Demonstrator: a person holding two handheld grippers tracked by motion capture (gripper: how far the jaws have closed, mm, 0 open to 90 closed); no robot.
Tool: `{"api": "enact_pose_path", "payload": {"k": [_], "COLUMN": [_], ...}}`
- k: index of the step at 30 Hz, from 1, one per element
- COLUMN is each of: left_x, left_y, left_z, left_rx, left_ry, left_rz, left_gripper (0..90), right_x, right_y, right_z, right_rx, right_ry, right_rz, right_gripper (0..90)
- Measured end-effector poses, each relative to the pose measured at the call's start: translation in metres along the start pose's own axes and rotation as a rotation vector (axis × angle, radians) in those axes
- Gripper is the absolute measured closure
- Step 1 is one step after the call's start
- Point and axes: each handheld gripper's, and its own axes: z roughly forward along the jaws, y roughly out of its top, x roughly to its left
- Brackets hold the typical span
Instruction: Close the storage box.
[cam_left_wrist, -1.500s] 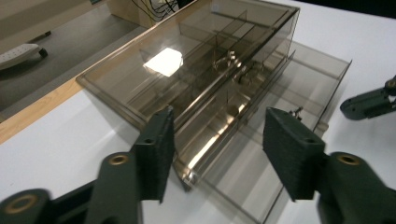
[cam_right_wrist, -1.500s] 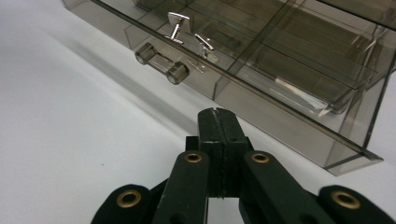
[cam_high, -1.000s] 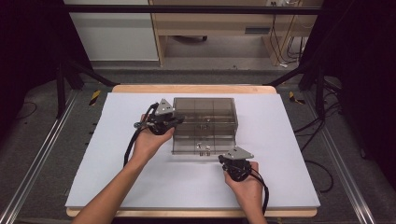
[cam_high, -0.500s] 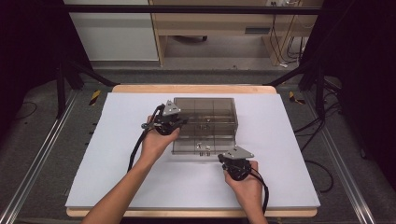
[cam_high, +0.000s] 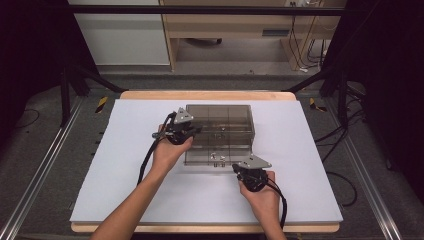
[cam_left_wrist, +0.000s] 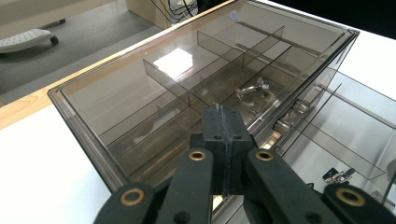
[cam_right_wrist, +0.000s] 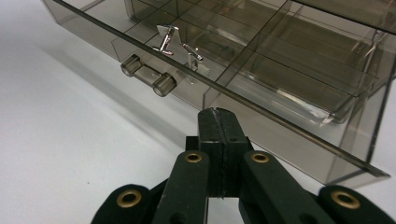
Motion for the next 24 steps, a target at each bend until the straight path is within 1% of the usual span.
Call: {"api": "enact_pose_path", "payload": {"k": [3,5,9,11,13,18,21,22,24], "left_x": [0.000,0.001,0.001,0.000,0.000,0.000,0.000,0.000,0.001], "left_y": [0.000,0.001,0.001,0.001,0.001,0.001,0.000,0.000,0.000], "left_z": [0.000,0.000,0.000,0.000,0.000,0.000,-0.001,-0.001,-0.001], "left_rx": [0.003,0.003,0.003,0.005,0.007,0.008,0.009,0.010,0.005], "left_ry": [-0.004,-0.007,-0.008,-0.006,-0.006,-0.012,-0.011,-0.012,-0.016], "left_rz": [-0.006,-0.012,-0.013,-0.010,-0.008,-0.014,-0.008,-0.005,-0.014], "left_gripper": [89.9,90.0,89.9,90.0,90.0,90.0,90.0,90.0,90.0], "right_x": [0.001,0.001,0.001,-0.001,-0.001,-0.005,-0.007,-0.008,-0.010], "right_y": [0.000,0.002,0.003,0.004,0.004,0.007,0.009,0.010,0.011], "right_z": [0.001,0.001,0.003,0.004,0.004,0.008,0.011,0.011,0.013], "right_rx": [-0.002,-0.017,-0.023,-0.025,-0.025,-0.024,-0.022,-0.018,-0.011], "right_ry": [0.000,-0.001,-0.002,0.000,-0.003,-0.015,-0.015,-0.013,-0.009], "right_rz": [0.000,0.006,0.000,0.008,0.011,-0.001,-0.009,0.005,0.008], "right_gripper": [90.0,90.0,90.0,90.0,90.0,90.0,90.0,90.0,90.0]}}
